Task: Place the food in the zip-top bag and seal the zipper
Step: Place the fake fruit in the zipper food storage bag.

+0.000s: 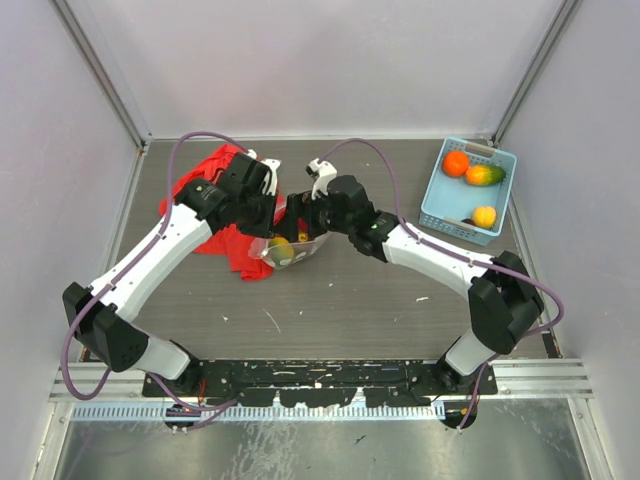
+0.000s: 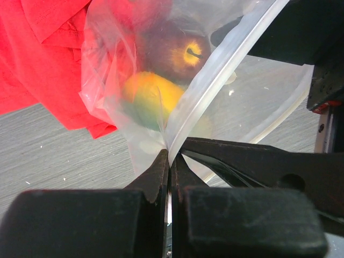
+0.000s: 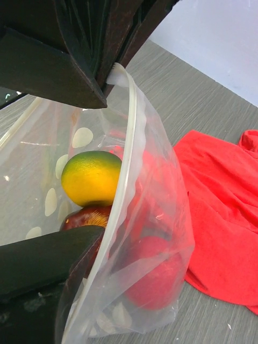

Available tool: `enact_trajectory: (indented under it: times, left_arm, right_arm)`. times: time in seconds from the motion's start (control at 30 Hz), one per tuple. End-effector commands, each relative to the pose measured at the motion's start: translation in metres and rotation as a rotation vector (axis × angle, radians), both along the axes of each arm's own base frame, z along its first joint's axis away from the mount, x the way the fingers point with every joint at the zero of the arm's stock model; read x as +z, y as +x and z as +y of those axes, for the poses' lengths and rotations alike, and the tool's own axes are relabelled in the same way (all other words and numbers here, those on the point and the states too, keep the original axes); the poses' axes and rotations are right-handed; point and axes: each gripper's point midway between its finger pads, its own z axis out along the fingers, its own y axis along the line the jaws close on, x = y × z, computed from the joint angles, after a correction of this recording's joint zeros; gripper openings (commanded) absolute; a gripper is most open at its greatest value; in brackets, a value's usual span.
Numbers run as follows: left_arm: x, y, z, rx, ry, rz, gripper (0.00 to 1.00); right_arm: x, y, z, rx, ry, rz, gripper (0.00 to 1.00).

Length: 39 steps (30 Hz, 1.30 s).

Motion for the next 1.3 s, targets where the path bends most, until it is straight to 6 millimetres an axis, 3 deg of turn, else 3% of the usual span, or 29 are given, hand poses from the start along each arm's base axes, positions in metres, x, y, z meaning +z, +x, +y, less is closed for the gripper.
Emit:
enact_trajectory:
  times: [0.0,0.13,0.4,0.7,1.0,1.27]
  left_arm:
    - [0.01,0.009,-0.005,0.01,-0.04,-0.039,0.0]
    - [0.011,0.01,-0.005,0.012,-0.041,-0.038,0.0]
    - [0.01,0.01,-0.005,0.014,-0.041,-0.037,0.0]
    - [0.01,0.01,-0.005,0.012,-0.042,-0.035,0.0]
    - [0.007,0.01,-0.006,0.009,-0.037,-0.026,0.0]
    - [0.006,0.01,-0.005,0.01,-0.034,-0.023,0.0]
  right_arm:
    - [0.076,-0.004,-0.003,0.019,0.063,-0.144,0.93]
    - [0.085,0.0,-0.023,-0.045,-0.003,-0.182,0.93]
    - [0.086,0.011,-0.076,-0.189,-0.161,-0.163,0.93]
    - [0.062,0.038,-0.176,-0.418,-0.309,-0.018,0.91]
    - [0.046,0.074,-0.284,-0.693,-0.344,0.046,0.92]
    - [0.016,0.109,-0.369,-0.916,-0.346,0.128,0.92]
